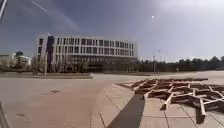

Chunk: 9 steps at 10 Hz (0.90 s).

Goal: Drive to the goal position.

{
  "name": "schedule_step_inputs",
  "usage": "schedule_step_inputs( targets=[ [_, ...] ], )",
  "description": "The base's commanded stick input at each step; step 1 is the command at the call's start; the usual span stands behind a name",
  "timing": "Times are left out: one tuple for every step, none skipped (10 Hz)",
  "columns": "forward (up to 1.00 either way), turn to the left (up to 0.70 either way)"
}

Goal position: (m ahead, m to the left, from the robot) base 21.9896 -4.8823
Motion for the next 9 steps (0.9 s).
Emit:
schedule_step_inputs(
  targets=[
    [0.05, 0.0],
    [0.05, 0.0],
    [0.05, 0.0],
    [0.05, 0.0],
    [0.05, 0.0],
    [0.05, 0.0],
    [0.05, 0.0],
    [0.05, 0.0],
    [0.05, 0.0]
  ],
)
